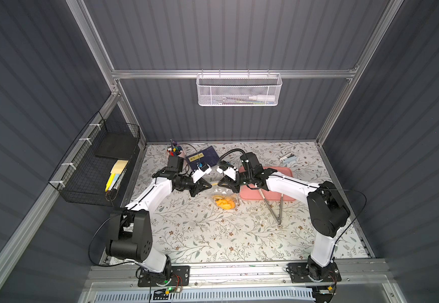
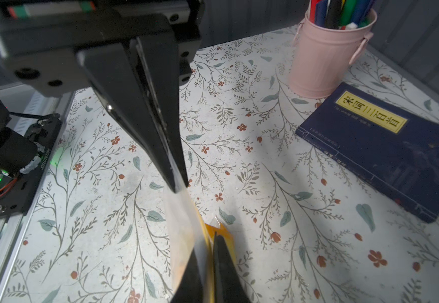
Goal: Put the cookies into a resealable bag to prevent moisture
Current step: Close the ziploc bag at the center of the board.
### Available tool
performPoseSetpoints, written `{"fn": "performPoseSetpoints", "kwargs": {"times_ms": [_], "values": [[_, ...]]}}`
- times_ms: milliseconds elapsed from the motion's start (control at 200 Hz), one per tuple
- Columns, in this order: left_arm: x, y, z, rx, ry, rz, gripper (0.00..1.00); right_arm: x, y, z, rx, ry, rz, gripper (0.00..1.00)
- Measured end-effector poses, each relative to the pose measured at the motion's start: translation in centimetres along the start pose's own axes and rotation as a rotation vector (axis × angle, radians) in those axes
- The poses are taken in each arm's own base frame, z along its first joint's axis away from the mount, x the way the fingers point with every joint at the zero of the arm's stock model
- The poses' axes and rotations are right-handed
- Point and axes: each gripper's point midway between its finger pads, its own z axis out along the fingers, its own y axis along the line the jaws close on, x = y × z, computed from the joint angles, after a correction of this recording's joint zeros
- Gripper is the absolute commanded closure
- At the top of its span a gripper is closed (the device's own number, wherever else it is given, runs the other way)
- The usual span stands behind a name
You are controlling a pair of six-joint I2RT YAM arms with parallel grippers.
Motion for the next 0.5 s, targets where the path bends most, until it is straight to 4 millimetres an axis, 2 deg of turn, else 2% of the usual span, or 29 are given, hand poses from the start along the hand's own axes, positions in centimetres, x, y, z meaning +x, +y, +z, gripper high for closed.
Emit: {"fn": "performPoseSetpoints", "kwargs": {"times_ms": [55, 110, 250, 290, 315, 340, 445, 500], "values": [[0.1, 0.0, 0.0, 0.003, 0.004, -0.007, 1.0, -0.2, 0.0, 0.0, 0.001, -0.007, -0.012, 0.87], [0.2, 0.0, 0.1, 0.005, 0.006, -0.01, 1.0, -0.3, 0.0, 0.0, -0.001, -0.011, -0.018, 1.0], [0.2, 0.1, 0.1, 0.007, 0.007, -0.011, 1.0, -0.3, 0.4, 0.0, -0.017, -0.001, -0.023, 1.0], [0.2, 0.1, 0.1, 0.007, 0.007, -0.011, 1.0, -0.4, 0.5, 0.1, -0.019, 0.0, -0.025, 0.86], [0.2, 0.1, 0.1, 0.006, 0.006, -0.011, 1.0, -0.4, 0.5, 0.1, -0.02, 0.0, -0.027, 0.73], [0.2, 0.1, 0.1, 0.005, 0.006, -0.011, 1.0, -0.4, 0.6, 0.1, -0.021, 0.001, -0.021, 0.68], [0.2, 0.1, 0.1, 0.012, 0.003, -0.014, 1.0, -0.7, 0.9, 0.3, -0.03, -0.005, -0.026, 0.66], [0.2, 0.0, 0.2, 0.018, 0.0, -0.016, 1.0, -1.0, 1.1, 0.5, -0.037, -0.01, -0.031, 0.68]]}}
